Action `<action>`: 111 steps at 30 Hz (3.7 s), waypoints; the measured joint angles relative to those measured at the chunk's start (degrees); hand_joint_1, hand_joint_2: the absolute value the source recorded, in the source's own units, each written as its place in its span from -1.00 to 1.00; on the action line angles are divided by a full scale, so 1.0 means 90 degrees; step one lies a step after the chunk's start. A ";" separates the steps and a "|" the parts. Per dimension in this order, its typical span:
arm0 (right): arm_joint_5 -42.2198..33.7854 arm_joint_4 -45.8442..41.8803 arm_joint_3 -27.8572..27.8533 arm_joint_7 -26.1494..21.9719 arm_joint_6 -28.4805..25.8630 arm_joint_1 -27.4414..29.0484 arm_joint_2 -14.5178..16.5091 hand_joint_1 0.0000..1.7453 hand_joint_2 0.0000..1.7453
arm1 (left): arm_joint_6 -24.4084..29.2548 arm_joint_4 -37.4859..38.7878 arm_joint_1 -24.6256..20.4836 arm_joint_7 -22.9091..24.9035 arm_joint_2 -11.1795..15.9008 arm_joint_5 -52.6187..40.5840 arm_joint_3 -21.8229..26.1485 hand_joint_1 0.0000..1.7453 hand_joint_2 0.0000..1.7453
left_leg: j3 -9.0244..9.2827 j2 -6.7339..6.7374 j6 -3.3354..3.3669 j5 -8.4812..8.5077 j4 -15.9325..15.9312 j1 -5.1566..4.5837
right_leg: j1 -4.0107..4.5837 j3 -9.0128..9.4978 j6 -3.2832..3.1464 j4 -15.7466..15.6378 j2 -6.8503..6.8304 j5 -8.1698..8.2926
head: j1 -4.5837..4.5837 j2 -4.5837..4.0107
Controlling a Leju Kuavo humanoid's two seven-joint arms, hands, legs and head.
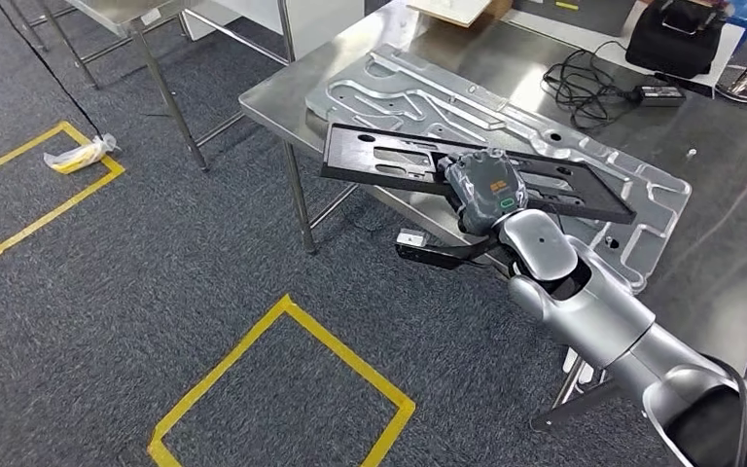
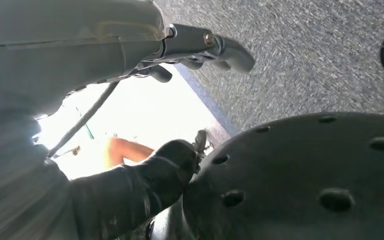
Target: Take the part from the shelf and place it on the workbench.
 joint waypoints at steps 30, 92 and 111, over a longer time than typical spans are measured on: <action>0.1028 0.0219 -0.0236 0.0429 -0.0319 0.0099 0.0075 1.00 1.00 | 0.0056 0.0000 -0.0029 0.0005 -0.0023 0.0042 -0.0126 -1.00 1.00 | -0.0277 -0.0812 0.0258 0.0159 0.0128 -0.0032 | -0.0016 0.0040 0.0035 -0.0109 0.0812 0.0106 | 0.0002 0.0000; 0.1256 0.1449 0.0027 0.0651 -0.0412 0.0019 0.1100 1.00 1.00 | 0.0089 0.0000 0.0013 -0.0260 -0.0157 0.0141 -0.0180 -1.00 1.00 | -0.0633 -0.0702 0.0203 0.0654 0.0014 -0.0002 | 0.0032 0.0972 -0.0050 -0.0124 0.0502 -0.0572 | 0.0021 0.0000; 0.0904 0.2355 -0.0142 0.0561 -0.0353 0.0097 0.1413 -1.00 -1.00 | -0.0012 0.0000 -0.0041 -0.0338 -0.0185 0.0305 -0.0177 -1.00 0.00 | 0.0293 -0.0728 0.0115 -0.0024 -0.0140 0.0021 | 0.0081 0.0047 -0.0121 -0.0215 0.0506 0.0290 | 0.0041 0.0000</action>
